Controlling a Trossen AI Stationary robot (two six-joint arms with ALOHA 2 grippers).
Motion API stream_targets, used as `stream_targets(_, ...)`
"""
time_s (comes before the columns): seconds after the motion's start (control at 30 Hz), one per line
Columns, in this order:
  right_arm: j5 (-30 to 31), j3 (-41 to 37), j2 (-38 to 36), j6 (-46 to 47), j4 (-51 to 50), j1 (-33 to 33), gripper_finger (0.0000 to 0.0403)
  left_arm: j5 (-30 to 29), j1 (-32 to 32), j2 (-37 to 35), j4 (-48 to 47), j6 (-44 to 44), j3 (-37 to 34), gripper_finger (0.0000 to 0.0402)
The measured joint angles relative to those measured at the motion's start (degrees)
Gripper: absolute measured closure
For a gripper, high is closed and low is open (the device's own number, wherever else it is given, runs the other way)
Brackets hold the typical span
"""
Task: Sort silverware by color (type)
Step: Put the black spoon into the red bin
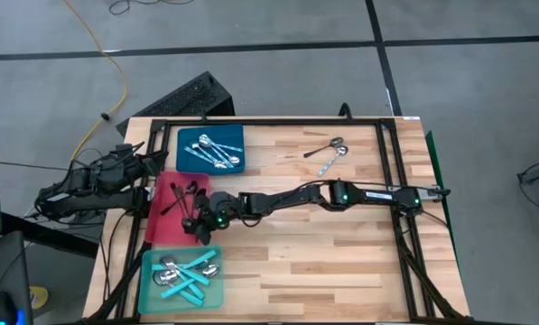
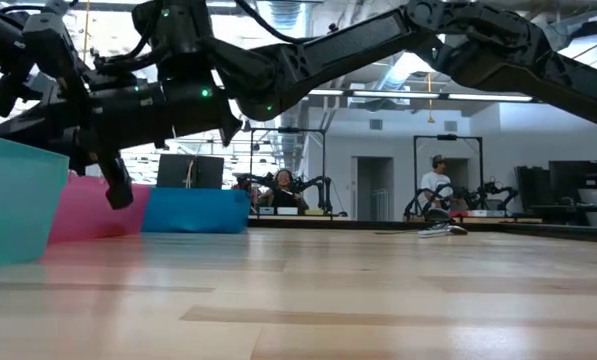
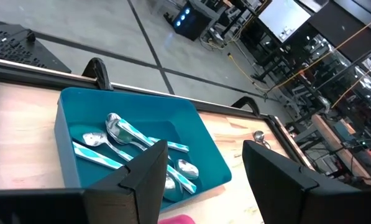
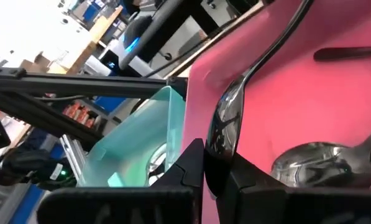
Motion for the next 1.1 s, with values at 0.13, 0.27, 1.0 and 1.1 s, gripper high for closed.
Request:
stream_targets(0.13,1.0,0.0,-0.06,-0.67,-1.86,-0.36,0.0364,-0.08,0.0,0.0,-0.54,-0.02,0.0,0.0207)
stream_targets(0.27,3.0,0.07,-0.08,-0.86,-3.42,-0.82,0.0364,-0.08,0.0,0.0,-1.46,-0.02,0.0,0.0207)
stream_targets(1.0,6.29,0.13,0.37,-4.19,-4.97,-2.54,0.0364,-0.68,0.0,0.0,-3.13,-0.07,0.0,0.0207)
stream_targets(1.1,6.64,0.13,0.43,-4.59,-4.96,-2.81,0.0364,-0.54,0.0,0.0,-3.09,-0.28,0.0,0.0207)
